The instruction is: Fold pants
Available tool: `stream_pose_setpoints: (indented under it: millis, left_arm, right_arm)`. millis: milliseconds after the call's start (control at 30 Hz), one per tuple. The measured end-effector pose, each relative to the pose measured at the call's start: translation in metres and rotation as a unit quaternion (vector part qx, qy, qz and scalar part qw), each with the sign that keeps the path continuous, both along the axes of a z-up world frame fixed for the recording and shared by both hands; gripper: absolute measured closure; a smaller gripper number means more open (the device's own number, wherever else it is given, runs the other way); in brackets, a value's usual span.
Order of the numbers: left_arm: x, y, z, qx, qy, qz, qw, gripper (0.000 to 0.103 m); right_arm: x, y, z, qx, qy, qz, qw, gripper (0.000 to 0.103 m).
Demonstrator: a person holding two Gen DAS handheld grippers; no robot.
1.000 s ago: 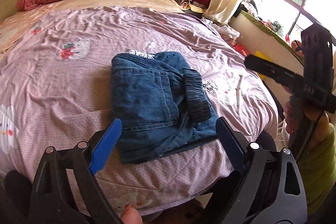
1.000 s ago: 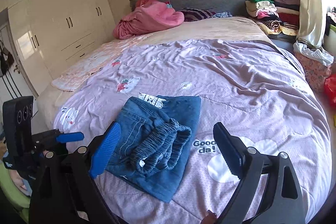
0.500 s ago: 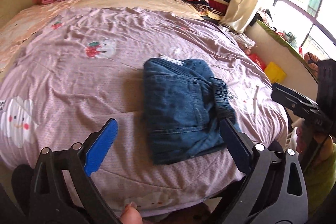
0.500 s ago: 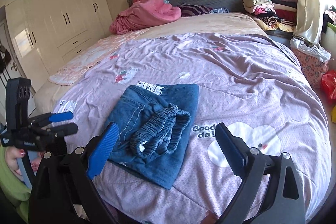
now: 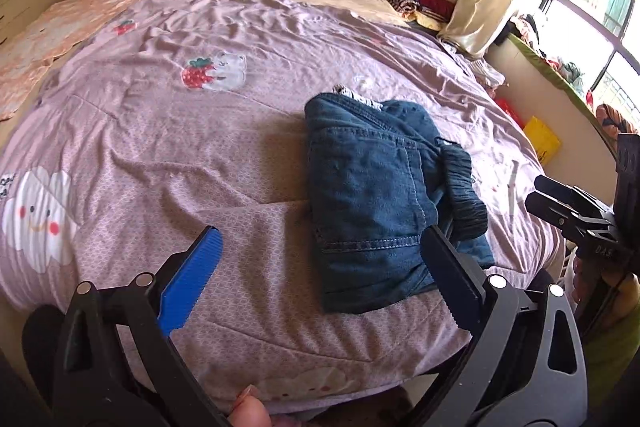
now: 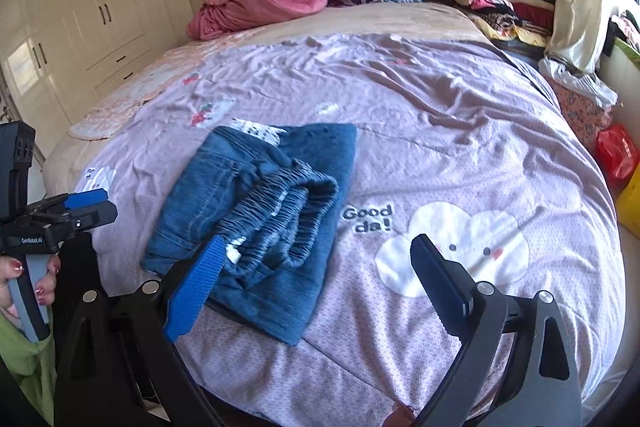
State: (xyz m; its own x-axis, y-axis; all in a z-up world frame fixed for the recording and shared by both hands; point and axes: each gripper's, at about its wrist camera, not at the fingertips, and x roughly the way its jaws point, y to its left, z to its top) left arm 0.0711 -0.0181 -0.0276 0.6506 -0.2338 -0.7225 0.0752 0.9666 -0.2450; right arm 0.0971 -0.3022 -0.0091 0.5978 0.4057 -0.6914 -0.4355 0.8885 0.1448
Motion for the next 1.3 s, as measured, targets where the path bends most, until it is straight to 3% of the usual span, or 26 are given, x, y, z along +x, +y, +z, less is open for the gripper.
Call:
stream_pose_setpoints:
  millis: [267, 867, 967, 1300]
  left_arm:
    - [0.023, -0.012, -0.018, 0.011, 0.016, -0.001, 0.9998, 0.01]
    - [0.068, -0.021, -0.038, -0.008, 0.041, -0.015, 0.999, 0.01]
    - [0.074, -0.026, -0.041, -0.009, 0.041, -0.022, 0.9989, 0.011]
    - [0.086, -0.034, -0.045, -0.023, 0.045, -0.036, 0.9981, 0.037]
  right_arm:
    - [0.01, 0.0, -0.019, 0.005, 0.029, -0.003, 1.0, 0.01]
    - [0.043, 0.006, -0.045, 0.033, 0.072, 0.0, 0.997, 0.011]
    - [0.052, 0.007, -0.049, 0.048, 0.083, 0.007, 0.995, 0.021]
    - [0.074, 0.016, -0.058, 0.084, 0.112, 0.031, 0.99, 0.044]
